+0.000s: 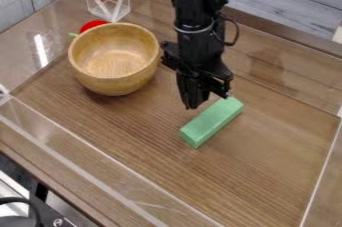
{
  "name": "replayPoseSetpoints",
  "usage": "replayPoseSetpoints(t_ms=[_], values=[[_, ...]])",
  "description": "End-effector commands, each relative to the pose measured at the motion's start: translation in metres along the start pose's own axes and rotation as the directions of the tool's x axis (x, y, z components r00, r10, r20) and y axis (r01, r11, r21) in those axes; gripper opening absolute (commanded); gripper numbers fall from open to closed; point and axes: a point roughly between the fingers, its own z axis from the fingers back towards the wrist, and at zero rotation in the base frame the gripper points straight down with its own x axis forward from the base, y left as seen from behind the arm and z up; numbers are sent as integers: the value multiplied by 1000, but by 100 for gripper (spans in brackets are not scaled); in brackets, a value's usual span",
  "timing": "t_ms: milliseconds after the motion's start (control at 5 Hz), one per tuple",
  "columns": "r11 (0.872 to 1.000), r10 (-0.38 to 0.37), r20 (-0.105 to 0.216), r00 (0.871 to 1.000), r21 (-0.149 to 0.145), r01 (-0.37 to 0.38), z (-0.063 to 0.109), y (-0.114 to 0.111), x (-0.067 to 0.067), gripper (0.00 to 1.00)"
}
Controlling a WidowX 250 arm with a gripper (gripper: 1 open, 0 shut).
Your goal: Put the green block in the brown bowl
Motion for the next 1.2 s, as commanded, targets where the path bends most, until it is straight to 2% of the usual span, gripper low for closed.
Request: replayPoseSetpoints(t_ms=[0, 200, 800, 1000], values=[[1000, -11, 29, 1000, -3, 11, -2, -2, 1, 100], [1000, -18, 38, 999, -17, 18, -10, -5, -1, 100], [999, -27, 65, 998, -26, 29, -30, -13, 1, 100], [999, -28, 71, 997, -25, 30, -33, -14, 1, 0]])
